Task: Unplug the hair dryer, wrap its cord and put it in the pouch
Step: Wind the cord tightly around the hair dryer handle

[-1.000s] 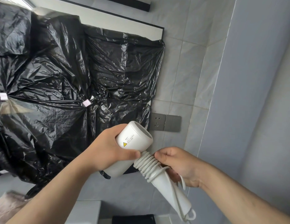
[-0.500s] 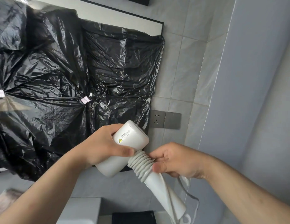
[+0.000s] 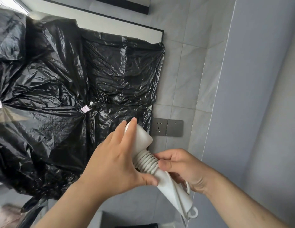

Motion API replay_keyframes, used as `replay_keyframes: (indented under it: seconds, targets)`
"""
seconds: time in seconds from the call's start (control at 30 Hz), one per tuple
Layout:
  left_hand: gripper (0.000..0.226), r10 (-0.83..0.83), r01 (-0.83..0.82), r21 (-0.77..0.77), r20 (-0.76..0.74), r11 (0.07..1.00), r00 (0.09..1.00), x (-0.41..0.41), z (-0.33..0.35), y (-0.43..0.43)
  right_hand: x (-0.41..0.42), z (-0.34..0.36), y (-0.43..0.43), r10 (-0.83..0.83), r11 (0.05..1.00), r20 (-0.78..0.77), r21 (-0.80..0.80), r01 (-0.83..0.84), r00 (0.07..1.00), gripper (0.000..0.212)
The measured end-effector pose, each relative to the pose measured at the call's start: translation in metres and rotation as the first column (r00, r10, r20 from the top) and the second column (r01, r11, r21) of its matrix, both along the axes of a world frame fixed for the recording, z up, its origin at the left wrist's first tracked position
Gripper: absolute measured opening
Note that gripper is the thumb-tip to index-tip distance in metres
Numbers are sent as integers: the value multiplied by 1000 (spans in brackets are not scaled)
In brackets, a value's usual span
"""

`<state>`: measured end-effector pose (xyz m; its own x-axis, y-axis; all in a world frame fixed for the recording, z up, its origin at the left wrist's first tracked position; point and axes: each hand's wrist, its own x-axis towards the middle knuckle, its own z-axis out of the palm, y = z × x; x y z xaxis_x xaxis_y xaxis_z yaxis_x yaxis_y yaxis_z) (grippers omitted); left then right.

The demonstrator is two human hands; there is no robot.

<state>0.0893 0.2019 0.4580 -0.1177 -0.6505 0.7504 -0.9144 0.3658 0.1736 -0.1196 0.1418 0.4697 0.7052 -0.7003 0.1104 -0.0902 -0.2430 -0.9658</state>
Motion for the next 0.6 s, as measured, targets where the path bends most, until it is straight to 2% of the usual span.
replay_keyframes:
  seconds: [0.13, 0.3, 0.37, 0.43, 0.5, 0.6]
  targets:
    - [140, -43, 42, -29, -37, 999, 998, -3, 5, -2, -1, 7, -1, -5, 1000, -12, -18, 5, 1000, 36]
    - [133, -107, 107, -48, 16, 993, 994, 3, 5, -5, -2, 9, -4, -25, 998, -48, -52, 23, 999, 36]
    - [131, -101, 122, -118, 164, 986, 981, 9, -1, -7, -5, 12, -2, -22, 1000, -21, -11, 22, 1000, 36]
    - [124, 2, 65, -177, 355, 982, 935, 11, -3, -10, -8, 15, -2, -6, 1000, -19, -1, 6, 1000, 38]
    - [102, 75, 25, -205, 465, 979, 882, 7, 3, -10, -6, 18, -1, 4, 1000, -44, -16, -5, 999, 39]
    - [72, 92, 72, -265, 558, 961, 825, 2, 13, -13, -2, 17, -2, 5, 997, -91, -73, -11, 996, 35]
